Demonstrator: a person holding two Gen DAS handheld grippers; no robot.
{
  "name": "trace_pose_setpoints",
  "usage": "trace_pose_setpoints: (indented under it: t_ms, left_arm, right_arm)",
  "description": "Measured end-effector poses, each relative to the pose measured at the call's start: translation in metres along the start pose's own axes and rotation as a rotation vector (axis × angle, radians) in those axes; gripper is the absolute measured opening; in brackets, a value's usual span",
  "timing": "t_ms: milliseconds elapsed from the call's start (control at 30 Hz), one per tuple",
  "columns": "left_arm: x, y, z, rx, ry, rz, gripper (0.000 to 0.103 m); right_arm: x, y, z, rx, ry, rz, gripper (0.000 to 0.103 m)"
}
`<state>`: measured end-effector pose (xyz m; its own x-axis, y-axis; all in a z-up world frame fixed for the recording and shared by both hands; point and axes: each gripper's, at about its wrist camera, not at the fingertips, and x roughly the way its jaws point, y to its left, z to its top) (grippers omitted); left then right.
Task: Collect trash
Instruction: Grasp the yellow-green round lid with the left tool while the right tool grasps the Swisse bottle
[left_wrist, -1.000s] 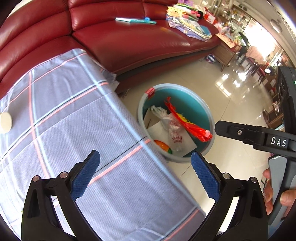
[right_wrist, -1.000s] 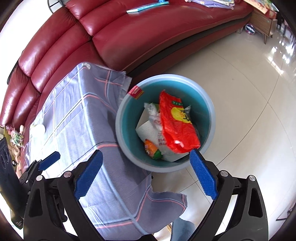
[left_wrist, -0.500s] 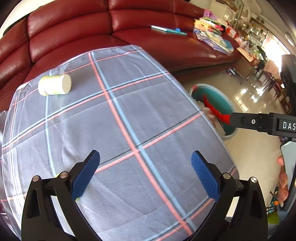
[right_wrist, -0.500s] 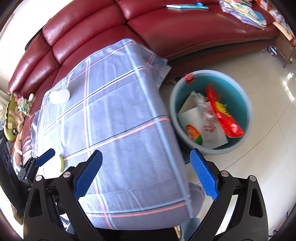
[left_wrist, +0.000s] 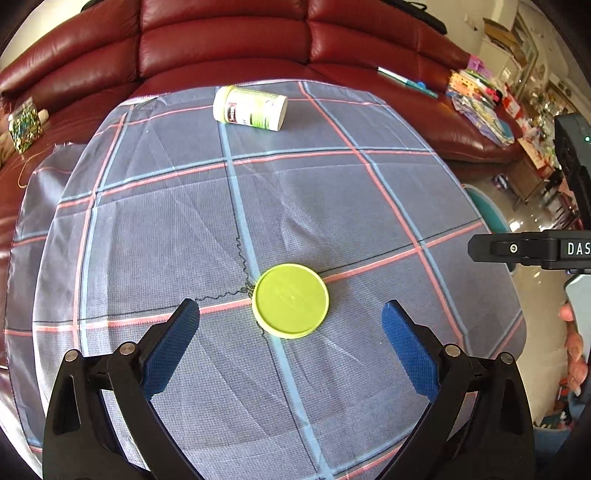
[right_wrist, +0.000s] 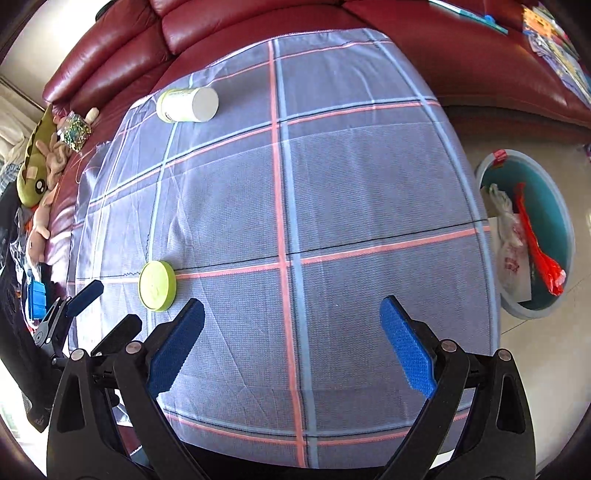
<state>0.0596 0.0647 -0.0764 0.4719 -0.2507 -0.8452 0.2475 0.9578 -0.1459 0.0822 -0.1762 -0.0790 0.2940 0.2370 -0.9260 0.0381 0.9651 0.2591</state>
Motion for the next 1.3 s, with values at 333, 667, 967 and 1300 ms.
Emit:
trace_pose_setpoints:
  t_ms: [333,667,967,1300]
  left_arm:
    - [0.022,-0.003,-0.008,0.029,0.043,-0.028,0.091]
    - [0.040,-0.014,-0.006,0.090,0.052,0.046,0.063]
    - [0.038,0.014,0.008,-0.031,0.028,0.038,0.055]
    - [0.041,0.055,0.063,-0.118,-0.009,0.017,0.055]
  right_arm:
    - [0.021,0.018,0.006,-0.027,0.048,-0.013,0.092]
    - [0.027,0.015,0.011,-0.023,0.059,-0.011,0.092]
    - [0.036,0.032,0.029,-0.084,0.050,-0.021,0.092]
    - [0.056,0.090,0.107,-0.278,0.028,-0.033,0.092]
